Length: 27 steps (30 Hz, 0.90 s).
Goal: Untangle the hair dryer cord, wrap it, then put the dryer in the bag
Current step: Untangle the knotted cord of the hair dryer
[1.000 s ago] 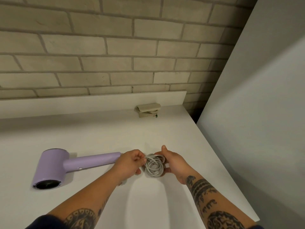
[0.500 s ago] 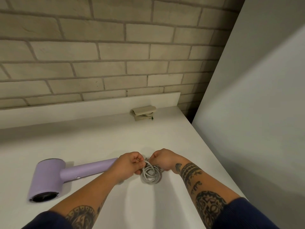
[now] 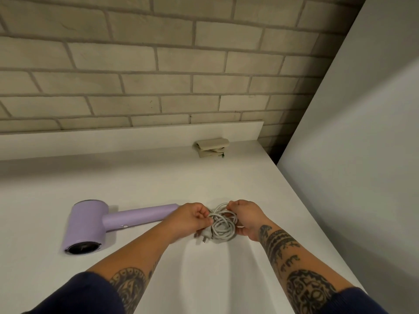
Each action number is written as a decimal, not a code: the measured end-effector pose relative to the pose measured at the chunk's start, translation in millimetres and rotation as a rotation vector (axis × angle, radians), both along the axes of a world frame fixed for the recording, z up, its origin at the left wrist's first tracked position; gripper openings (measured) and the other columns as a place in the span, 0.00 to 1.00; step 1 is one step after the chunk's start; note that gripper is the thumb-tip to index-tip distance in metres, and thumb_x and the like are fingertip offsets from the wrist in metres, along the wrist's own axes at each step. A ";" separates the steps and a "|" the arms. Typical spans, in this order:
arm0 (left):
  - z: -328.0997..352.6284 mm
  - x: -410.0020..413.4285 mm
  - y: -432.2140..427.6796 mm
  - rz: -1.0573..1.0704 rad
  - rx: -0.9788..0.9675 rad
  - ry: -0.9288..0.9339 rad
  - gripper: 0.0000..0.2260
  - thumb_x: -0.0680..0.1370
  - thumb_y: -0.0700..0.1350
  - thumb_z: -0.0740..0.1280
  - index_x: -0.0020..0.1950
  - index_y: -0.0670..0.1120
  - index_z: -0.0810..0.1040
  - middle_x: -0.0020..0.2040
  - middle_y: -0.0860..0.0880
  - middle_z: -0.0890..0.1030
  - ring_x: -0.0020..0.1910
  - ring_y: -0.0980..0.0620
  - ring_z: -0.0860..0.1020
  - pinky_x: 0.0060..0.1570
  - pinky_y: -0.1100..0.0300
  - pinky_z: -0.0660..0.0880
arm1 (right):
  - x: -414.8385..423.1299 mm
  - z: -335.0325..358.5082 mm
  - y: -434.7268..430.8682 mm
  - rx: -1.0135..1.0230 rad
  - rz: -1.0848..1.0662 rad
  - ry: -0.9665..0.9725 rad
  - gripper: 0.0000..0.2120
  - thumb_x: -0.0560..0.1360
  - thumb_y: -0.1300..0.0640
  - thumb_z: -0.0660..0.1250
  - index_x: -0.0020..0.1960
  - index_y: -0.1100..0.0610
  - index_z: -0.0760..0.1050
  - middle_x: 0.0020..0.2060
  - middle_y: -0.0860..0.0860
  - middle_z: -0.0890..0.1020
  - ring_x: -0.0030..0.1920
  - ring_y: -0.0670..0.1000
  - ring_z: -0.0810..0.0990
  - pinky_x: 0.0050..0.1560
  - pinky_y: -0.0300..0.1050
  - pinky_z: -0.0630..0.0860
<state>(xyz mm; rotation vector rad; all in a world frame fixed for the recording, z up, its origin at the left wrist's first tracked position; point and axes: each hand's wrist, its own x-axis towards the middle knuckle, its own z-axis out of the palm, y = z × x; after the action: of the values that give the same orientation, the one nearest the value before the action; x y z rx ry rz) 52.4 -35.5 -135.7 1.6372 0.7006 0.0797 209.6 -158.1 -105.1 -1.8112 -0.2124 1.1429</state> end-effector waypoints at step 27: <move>4.7 -6.7 -6.3 0.057 -0.112 -0.090 0.05 0.81 0.45 0.70 0.48 0.45 0.80 0.50 0.40 0.86 0.46 0.49 0.84 0.64 0.49 0.76 | 9.4 1.3 6.1 0.068 -0.017 -0.294 0.09 0.82 0.60 0.61 0.48 0.57 0.78 0.40 0.52 0.84 0.36 0.50 0.80 0.37 0.43 0.76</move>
<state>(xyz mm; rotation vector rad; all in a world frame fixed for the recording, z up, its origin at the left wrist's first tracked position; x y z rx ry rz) 45.7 -41.8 -131.0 1.4975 0.6708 0.1521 219.0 -152.0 -103.8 -1.9112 -0.4020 0.8433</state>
